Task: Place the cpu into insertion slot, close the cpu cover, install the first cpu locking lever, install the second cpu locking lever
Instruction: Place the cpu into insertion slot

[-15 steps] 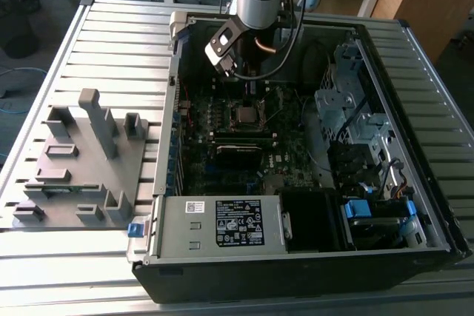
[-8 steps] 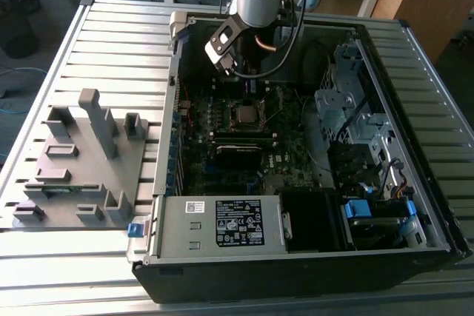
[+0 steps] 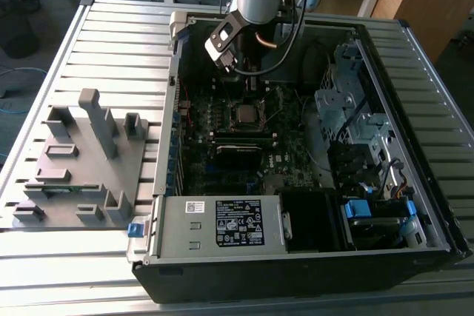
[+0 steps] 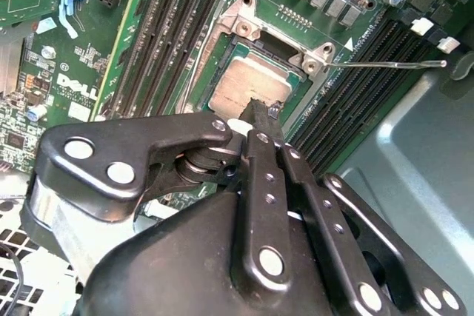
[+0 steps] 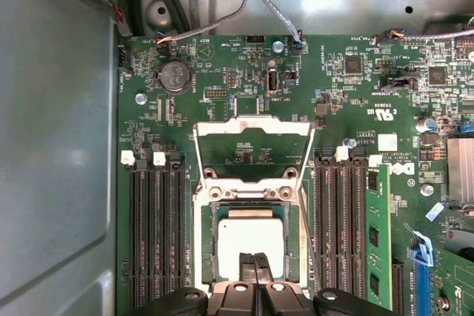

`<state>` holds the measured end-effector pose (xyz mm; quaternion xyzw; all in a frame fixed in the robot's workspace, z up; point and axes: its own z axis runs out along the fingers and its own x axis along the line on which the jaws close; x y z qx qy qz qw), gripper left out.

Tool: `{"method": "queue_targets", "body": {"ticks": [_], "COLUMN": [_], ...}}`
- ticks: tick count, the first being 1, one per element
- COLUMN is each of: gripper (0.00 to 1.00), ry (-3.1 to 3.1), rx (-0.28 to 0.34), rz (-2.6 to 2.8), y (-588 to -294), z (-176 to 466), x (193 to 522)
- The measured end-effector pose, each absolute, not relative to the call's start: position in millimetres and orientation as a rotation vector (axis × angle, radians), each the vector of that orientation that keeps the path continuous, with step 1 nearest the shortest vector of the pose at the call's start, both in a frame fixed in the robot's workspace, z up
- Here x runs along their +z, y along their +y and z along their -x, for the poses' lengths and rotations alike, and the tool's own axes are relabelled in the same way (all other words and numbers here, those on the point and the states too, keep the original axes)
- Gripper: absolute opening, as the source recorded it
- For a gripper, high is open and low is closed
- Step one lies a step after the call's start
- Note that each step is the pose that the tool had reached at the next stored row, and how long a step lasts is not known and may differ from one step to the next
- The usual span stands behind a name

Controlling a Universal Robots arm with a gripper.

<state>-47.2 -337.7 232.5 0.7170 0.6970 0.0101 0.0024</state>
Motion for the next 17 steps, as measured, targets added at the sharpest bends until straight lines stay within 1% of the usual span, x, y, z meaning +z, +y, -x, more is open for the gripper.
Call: {"method": "queue_targets", "body": {"ticks": [17], "gripper": [0.1], "ry": [2.186], "rx": [0.031], "rz": [-2.249], "y": [-337.8], "z": [47.2], "x": [236.1]}}
